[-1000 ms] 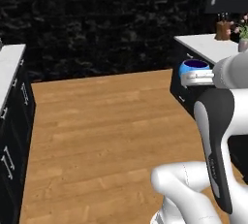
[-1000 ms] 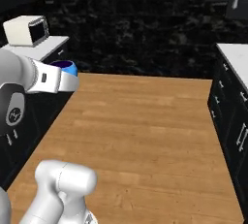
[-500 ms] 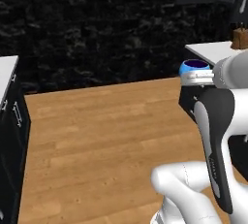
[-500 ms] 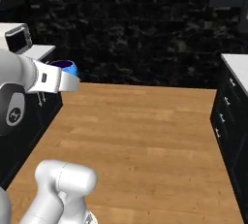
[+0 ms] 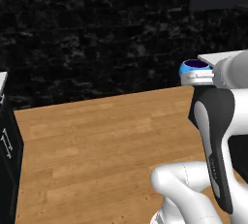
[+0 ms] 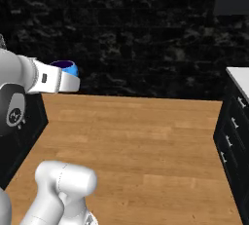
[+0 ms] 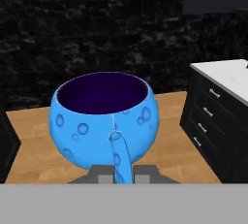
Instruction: Gather all objects into one cabinet and sort the glasses and bowls to opposite sides.
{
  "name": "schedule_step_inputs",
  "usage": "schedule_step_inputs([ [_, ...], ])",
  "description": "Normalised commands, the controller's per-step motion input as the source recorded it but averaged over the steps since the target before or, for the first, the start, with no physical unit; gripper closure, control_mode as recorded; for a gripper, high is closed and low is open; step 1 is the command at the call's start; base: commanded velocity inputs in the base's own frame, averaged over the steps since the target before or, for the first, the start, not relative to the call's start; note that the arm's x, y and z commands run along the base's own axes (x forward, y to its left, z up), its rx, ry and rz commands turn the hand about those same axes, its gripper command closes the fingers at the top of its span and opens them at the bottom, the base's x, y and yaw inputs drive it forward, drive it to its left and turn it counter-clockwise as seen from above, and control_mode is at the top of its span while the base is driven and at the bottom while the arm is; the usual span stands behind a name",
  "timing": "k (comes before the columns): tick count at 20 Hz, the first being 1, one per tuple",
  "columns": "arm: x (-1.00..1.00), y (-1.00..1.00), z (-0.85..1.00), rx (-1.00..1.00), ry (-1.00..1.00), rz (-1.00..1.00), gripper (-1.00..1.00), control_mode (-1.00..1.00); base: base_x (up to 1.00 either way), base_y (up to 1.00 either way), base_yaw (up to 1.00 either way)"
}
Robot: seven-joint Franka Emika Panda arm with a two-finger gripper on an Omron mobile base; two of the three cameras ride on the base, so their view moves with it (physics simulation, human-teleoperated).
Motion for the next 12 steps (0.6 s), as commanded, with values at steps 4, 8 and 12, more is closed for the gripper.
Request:
schedule_step_inputs([
  [4,0.0,0.0,0.0,0.0,0.0,0.0,1.0,1.0,1.0,0.0,-0.3],
  [8,0.0,0.0,0.0,0.0,0.0,0.0,1.0,1.0,0.92,0.04,-0.51],
  [12,0.0,0.0,0.0,0.0,0.0,0.0,1.0,1.0,0.81,0.17,-0.57],
])
